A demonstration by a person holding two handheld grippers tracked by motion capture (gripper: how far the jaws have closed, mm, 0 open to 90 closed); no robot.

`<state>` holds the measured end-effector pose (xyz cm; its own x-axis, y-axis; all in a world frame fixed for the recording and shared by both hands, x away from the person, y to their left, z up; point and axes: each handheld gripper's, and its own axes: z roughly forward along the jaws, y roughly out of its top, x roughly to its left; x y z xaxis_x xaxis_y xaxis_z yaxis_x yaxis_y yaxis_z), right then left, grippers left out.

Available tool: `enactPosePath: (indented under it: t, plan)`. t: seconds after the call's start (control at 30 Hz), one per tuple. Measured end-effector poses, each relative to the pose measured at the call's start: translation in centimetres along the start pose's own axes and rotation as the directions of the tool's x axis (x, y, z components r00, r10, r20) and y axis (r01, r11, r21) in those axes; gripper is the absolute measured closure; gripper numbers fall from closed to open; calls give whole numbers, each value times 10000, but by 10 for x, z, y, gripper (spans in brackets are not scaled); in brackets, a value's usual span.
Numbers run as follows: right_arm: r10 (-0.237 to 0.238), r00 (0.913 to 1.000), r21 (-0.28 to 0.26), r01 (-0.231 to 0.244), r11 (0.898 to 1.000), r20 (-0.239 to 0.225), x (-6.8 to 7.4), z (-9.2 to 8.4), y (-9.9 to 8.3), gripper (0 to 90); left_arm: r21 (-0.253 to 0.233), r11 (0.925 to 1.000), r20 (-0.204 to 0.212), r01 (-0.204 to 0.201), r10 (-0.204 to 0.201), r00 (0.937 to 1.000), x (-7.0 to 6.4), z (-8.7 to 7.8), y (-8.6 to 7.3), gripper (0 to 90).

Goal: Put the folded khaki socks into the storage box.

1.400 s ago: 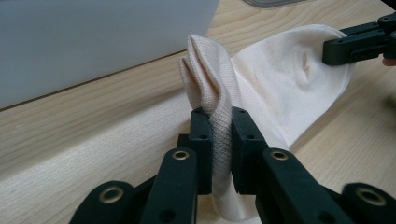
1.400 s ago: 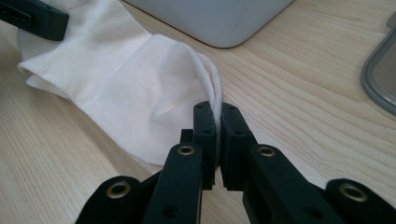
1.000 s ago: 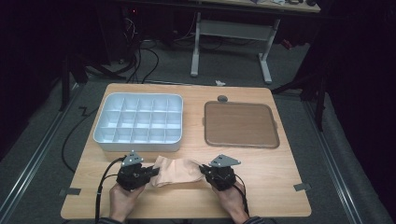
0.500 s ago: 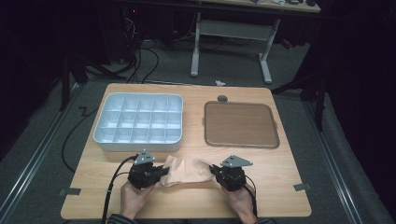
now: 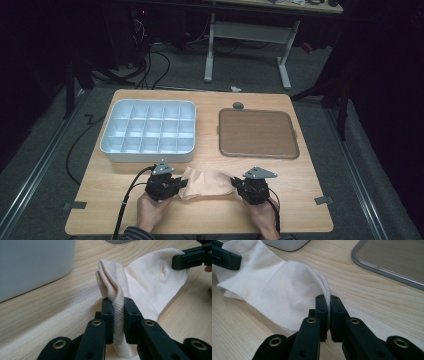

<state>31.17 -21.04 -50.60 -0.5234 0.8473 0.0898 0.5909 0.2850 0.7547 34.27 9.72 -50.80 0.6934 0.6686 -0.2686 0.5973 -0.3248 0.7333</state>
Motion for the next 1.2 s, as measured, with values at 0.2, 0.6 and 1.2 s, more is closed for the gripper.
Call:
enactPosePath:
  t: [0.2,0.6,1.2]
  plan:
    - [79,9998,185,-82,9998,183,-5,5,-3,864,139,9999,-166,-36,38,9999,2,11,-1,807]
    - [-172,9988,592,145,9981,463,-3,18,-10,814,356,9981,-1113,-493,530,9924,2,21,-6,739]
    - [-7,9976,197,-7,9998,698,-8,21,-15,631,-200,9969,-2137,-762,702,9744,5,18,-20,498]
